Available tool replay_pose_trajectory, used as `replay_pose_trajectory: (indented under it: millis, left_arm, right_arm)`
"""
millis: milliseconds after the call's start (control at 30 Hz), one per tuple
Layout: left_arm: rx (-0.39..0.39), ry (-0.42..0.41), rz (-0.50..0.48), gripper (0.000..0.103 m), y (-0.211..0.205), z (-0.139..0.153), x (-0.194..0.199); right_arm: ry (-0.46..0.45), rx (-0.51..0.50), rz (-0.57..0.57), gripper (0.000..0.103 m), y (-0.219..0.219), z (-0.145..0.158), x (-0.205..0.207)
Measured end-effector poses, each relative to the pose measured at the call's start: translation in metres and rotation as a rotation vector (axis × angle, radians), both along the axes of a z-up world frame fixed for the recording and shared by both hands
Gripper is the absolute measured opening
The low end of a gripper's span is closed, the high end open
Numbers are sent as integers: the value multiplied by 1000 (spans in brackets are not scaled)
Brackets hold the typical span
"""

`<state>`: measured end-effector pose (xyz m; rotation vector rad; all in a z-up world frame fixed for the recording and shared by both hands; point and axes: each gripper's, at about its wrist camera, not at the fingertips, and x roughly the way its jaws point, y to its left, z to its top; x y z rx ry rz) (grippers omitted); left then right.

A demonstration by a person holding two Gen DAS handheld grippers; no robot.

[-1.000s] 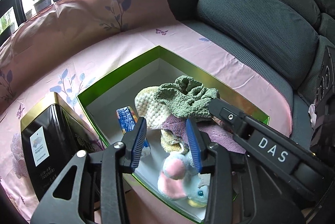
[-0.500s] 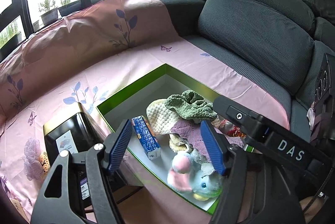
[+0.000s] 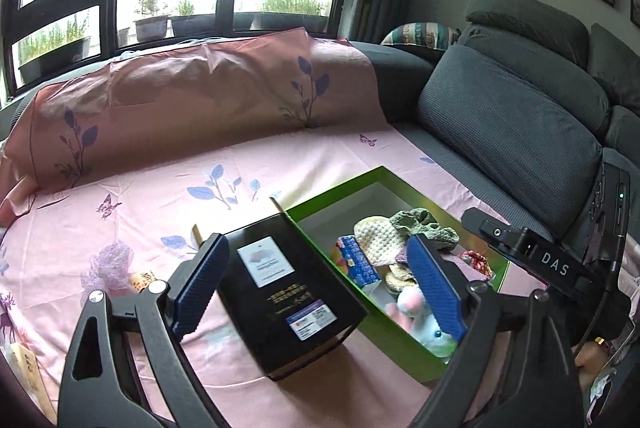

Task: Organize soft objects
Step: 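Move the right tool back over the bed to the purple bath puff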

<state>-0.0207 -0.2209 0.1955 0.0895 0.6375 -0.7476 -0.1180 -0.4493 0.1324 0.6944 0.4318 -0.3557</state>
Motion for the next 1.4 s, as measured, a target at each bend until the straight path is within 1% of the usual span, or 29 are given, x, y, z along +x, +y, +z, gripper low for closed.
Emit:
replay_pose_trajectory:
  millis: [67,167,233,300,367,433,533,600,667,700,800,867,933,1000,1067,1100,1167,1300,1367,1400]
  left_arm:
    - [-18,-17,23,92,24,-3,2]
    - [6,-42,80,93,63,-11,10]
    - [21,-62,169,93,90,-18,15]
    - [11,-68,248,95,116,-27,19]
    - [-7,-50,282,96,139,-38,24]
    - [-39,-21,309,96,160,-51,30]
    - [-127,49,307,96,182,-69,41]
    - [-187,86,344,96,192,-78,49]
    - [-198,138,378,96,200,-85,57]
    - [-200,151,391,96,203,-87,59]
    - [-188,126,443,96,212,-84,58]
    - [-169,90,470,96,220,-80,57]
    - [-154,77,508,96,227,-79,57]
    - [-144,95,523,97,232,-81,59]
    - [-125,111,525,97,234,-83,59]
    - [-120,112,524,97,236,-83,59]
    - [-124,122,523,97,240,-84,59]
    - [-167,177,545,97,252,-85,64]
    - [-163,198,567,96,259,-87,67]
    - [-152,201,582,96,261,-88,68]
  right_arm:
    - [-15,-9,14,85,5,2,1]
    - [-70,21,70,85,8,3,3]
    - [-100,26,78,85,11,5,2]
    - [-115,12,63,86,15,8,2]
    - [-121,0,54,86,20,11,4]
    - [-140,2,70,86,24,12,7]
    - [-163,12,99,86,31,13,12]
    - [-159,-1,95,86,39,15,16]
    - [-134,-39,84,86,50,20,19]
    - [-120,-64,85,86,56,22,22]
    - [-88,-131,111,86,79,31,31]
    - [-91,-158,152,86,97,35,37]
    - [-115,-144,210,86,115,36,45]
    - [-134,-73,273,86,129,32,56]
    - [-108,-14,320,86,145,26,71]
    - [-84,-7,346,86,155,25,79]
    - [-43,-26,389,86,175,25,94]
    - [5,-63,444,86,207,31,116]
    - [28,-67,477,86,220,33,127]
    - [44,-48,500,86,224,32,134]
